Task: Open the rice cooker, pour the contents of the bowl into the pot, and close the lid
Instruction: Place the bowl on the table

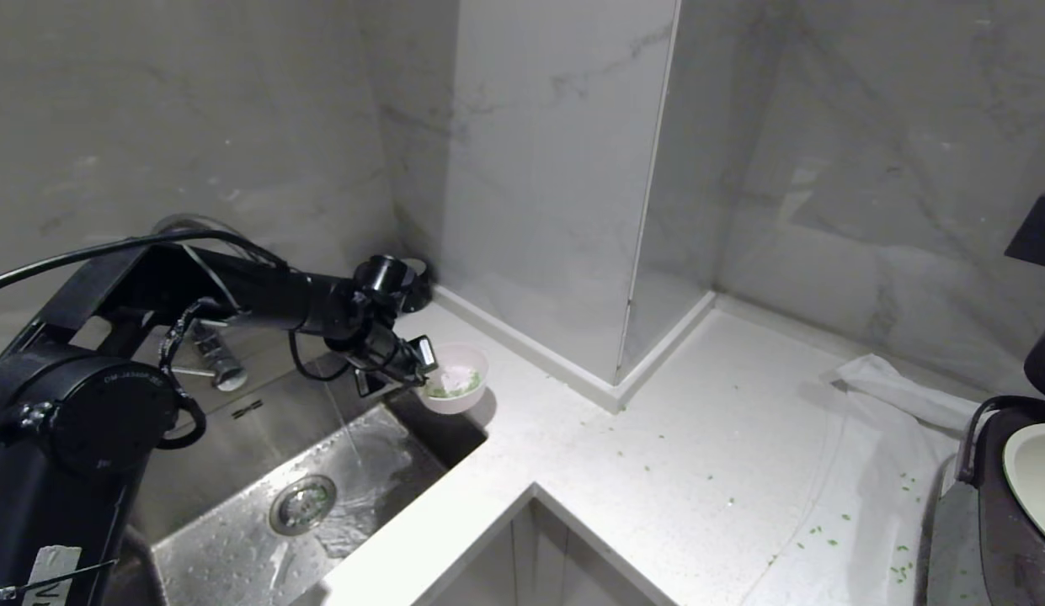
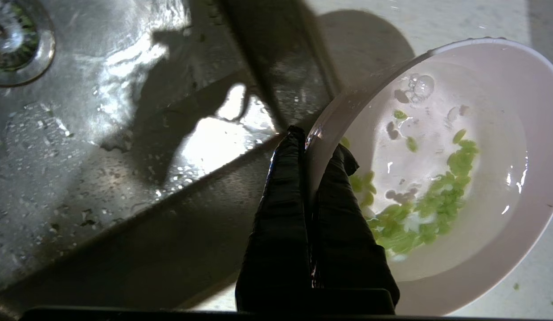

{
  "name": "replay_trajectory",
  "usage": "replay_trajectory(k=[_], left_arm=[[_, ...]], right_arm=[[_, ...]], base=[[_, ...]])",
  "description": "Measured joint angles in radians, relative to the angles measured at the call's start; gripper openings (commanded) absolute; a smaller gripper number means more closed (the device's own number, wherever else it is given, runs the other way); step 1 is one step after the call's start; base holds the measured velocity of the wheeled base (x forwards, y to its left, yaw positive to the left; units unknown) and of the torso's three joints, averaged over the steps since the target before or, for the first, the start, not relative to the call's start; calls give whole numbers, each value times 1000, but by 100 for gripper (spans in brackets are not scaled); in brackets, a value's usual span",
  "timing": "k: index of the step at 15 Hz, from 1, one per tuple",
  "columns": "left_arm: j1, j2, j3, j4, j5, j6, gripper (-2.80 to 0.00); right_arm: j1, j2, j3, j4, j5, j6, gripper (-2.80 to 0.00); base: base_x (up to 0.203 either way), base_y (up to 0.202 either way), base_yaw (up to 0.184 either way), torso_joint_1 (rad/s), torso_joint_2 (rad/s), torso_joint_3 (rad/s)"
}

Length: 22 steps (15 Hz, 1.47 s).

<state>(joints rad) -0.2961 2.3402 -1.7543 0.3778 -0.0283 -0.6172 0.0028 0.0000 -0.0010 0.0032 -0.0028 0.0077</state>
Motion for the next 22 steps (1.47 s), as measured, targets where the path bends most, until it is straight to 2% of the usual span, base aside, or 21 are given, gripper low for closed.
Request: replay_trajectory(k=[3, 5, 10, 22], left_arm=[[-56, 46, -138, 79, 4, 5, -280], [-110, 76, -186, 118, 5, 26, -280], [-187, 125, -203, 120, 5, 29, -280], [-299, 191, -203, 118, 9, 7, -280]], right_arm=[[0, 0, 0, 0, 1, 0, -280], [0, 0, 0, 0, 1, 0, -280], [0, 0, 0, 0, 0, 0, -280], [0, 0, 0, 0, 0, 0, -280]], base=[[0, 0, 0, 0, 0, 0], [0, 0, 0, 0, 0, 0], [0, 0, 0, 0, 0, 0], [0, 0, 0, 0, 0, 0]])
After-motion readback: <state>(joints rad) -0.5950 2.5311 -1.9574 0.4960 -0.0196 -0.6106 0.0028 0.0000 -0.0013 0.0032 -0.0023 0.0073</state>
